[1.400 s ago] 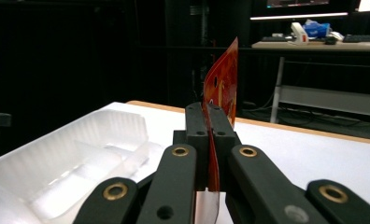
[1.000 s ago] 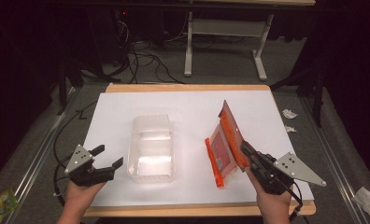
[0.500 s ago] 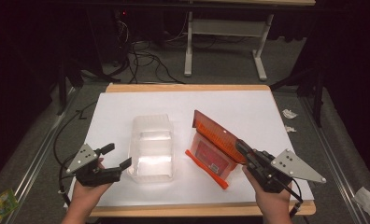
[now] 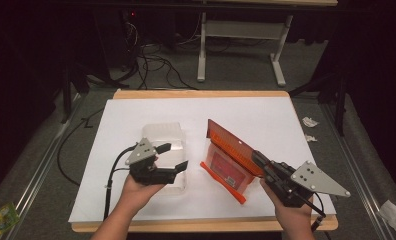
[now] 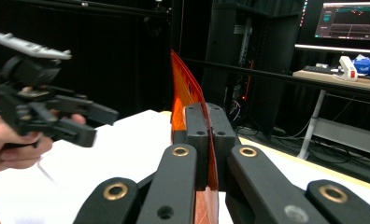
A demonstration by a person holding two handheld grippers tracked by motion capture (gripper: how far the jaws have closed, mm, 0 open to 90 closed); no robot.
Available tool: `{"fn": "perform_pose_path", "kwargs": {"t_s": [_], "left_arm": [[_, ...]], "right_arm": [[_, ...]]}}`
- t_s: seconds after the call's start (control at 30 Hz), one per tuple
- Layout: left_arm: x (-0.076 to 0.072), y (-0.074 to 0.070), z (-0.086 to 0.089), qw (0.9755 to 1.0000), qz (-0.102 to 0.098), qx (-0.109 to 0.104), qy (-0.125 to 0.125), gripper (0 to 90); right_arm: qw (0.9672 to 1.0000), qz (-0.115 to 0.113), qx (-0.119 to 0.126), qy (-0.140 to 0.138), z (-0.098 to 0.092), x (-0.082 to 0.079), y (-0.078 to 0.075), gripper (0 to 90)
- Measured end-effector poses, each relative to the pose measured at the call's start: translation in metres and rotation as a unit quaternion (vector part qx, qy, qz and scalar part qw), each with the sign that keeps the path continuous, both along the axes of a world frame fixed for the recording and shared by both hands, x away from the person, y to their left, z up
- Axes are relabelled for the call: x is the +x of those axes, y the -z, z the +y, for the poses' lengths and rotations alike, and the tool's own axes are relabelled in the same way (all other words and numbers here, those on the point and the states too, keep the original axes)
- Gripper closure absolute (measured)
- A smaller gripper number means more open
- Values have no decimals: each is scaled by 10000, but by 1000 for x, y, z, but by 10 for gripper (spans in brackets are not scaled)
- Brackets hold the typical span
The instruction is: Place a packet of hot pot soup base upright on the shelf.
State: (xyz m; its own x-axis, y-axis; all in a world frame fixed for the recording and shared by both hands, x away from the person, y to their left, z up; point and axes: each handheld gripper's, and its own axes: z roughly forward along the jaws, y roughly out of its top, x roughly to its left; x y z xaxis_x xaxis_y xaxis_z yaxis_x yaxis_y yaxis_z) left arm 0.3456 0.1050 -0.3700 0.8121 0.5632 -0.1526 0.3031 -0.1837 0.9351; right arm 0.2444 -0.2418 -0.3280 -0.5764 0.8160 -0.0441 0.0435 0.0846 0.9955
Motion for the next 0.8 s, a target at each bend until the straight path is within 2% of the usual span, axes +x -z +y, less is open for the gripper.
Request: {"fn": "perform_pose_path", "kwargs": {"t_s": [0.13,0.17,0.27,0.3,0.4,0.47,0.57,0.63,0.7,0.73,0.77,0.8], "left_arm": [[14,-9,-26,9996,64,-210,201,191],[22,-11,-37,9993,114,-250,235,193],[28,-12,-46,9990,183,-306,266,195],[33,-13,-55,9988,202,-320,310,196],[35,-13,-62,9986,183,-337,367,218],[38,-11,-67,9978,210,-384,492,234],[37,-7,-70,9955,267,-532,738,318],[35,-6,-72,9951,231,-551,793,439],[31,-4,-73,9965,142,-520,634,546],[31,-4,-73,9965,142,-520,634,584],[31,-4,-73,9968,150,-518,586,584],[30,-3,-74,9972,121,-511,534,639]], "right_arm": [[10000,1,-50,20,-1,0,2,900],[10000,-10,-72,37,-2,0,2,900],[10000,-39,-40,46,-3,1,1,900],[10000,-38,-50,41,-3,0,1,900],[9999,-74,-68,15,-2,0,0,900],[9999,-69,-92,-15,-1,0,0,900],[9999,-47,-82,-43,1,1,3,900],[9999,-20,-100,-40,2,2,4,900],[10000,-9,-71,-18,1,3,5,900],[10000,-9,-71,-18,1,3,5,900],[10000,-3,-60,-12,1,3,5,900],[10000,7,-35,0,-1,4,6,900]]}}
